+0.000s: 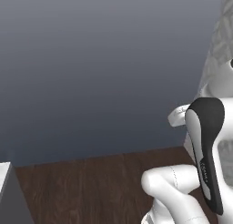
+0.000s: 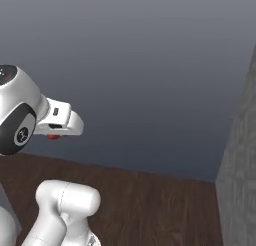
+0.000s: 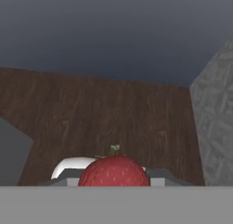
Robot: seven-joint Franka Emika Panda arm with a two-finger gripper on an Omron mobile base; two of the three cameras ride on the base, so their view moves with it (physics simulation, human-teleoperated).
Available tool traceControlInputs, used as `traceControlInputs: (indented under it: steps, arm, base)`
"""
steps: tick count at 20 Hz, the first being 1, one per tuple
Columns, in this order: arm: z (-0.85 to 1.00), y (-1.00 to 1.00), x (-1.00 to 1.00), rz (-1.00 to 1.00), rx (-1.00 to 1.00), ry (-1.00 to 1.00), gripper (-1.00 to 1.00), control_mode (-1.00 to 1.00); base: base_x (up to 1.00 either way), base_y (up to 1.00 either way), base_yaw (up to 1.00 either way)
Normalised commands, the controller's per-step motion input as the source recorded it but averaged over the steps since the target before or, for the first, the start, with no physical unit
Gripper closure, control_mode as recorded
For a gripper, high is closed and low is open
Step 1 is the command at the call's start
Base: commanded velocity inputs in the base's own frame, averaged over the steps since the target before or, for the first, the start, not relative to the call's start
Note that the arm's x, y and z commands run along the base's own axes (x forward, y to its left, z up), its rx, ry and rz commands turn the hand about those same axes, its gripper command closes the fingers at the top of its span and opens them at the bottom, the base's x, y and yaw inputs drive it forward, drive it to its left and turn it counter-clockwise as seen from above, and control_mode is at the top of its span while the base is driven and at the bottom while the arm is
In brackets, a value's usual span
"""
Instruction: Take the strawberry from the fridge and place it on top of the pancake, located on the dining counter.
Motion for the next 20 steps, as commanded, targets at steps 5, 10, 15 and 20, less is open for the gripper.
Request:
traceControlInputs:
  steps: [5,10,15,20]
  arm:
    - [0.0,0.0,0.0,0.0,0.0,0.0,1.0,1.0]
    - [0.0,0.0,0.0,0.0,0.0,0.0,1.0,1.0]
    - [0.0,0.0,0.0,0.0,0.0,0.0,1.0,1.0]
    - [0.0,0.0,0.0,0.0,0.0,0.0,1.0,1.0]
  base:
    - [1.0,0.11,0.14]
    - [1.0,0.14,0.47]
    - [1.0,0.19,0.62]
    - [0.99,-0.01,0.68]
